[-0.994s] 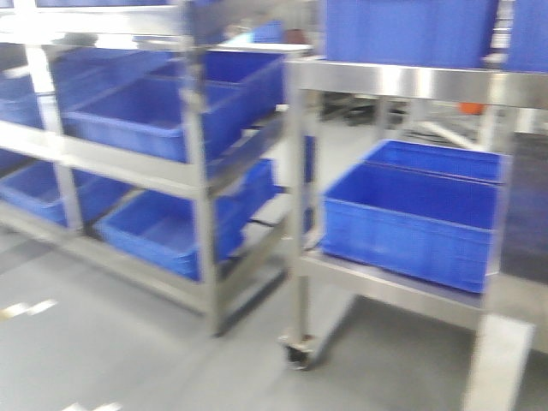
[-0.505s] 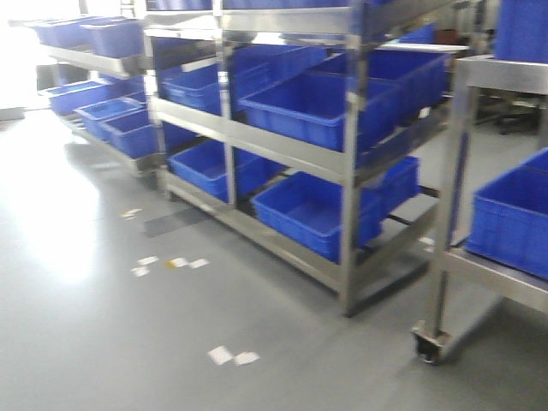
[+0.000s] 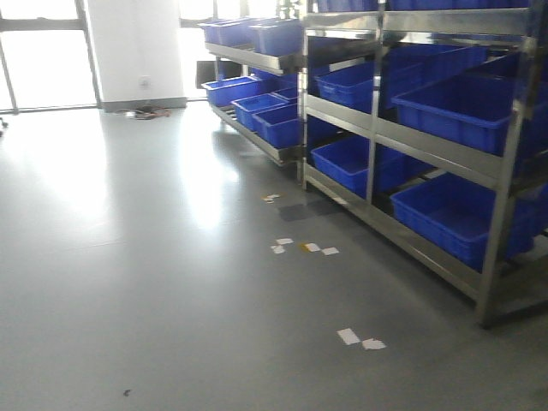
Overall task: Pick red cube and place on left shelf
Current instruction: 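Drive the base away from the table to the shelf rack, holding the cube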
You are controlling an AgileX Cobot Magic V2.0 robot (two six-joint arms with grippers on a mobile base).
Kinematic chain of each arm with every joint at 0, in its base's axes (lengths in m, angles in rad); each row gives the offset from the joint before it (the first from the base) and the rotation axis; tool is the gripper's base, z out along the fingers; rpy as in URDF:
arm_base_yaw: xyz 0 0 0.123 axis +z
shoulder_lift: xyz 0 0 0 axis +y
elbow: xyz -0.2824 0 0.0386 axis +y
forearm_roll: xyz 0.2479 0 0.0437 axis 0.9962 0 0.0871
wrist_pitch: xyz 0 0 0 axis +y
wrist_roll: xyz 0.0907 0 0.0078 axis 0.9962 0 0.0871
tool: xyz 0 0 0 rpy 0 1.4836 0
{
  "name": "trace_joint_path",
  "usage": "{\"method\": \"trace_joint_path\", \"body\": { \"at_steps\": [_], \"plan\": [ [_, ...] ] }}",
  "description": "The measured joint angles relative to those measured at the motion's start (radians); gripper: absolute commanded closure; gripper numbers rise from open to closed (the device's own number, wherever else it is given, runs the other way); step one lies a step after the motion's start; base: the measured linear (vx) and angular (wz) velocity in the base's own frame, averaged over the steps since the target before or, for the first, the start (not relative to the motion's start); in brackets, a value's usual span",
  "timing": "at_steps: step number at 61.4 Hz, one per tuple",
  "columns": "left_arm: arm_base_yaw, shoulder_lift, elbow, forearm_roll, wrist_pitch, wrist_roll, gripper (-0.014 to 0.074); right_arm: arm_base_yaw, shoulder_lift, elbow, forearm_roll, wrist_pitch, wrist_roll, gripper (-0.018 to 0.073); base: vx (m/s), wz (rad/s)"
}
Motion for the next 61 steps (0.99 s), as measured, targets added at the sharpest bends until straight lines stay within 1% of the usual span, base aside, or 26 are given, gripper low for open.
{"method": "trace_joint_path", "body": {
  "at_steps": [14,32,61],
  "plan": [
    [0.000,0.000,0.000,0.000,0.000,0.000,0.0491,0.000,0.000,0.000,0.000,0.000,0.000,0.0506,-0.16,0.47],
    [0.000,0.000,0.000,0.000,0.000,0.000,0.0491,0.000,0.000,0.000,0.000,0.002,0.000,0.0506,-0.12,0.60],
    [0.000,0.000,0.000,0.000,0.000,0.000,0.0491,0.000,0.000,0.000,0.002,0.002,0.000,0.0506,-0.06,0.32]
  ]
}}
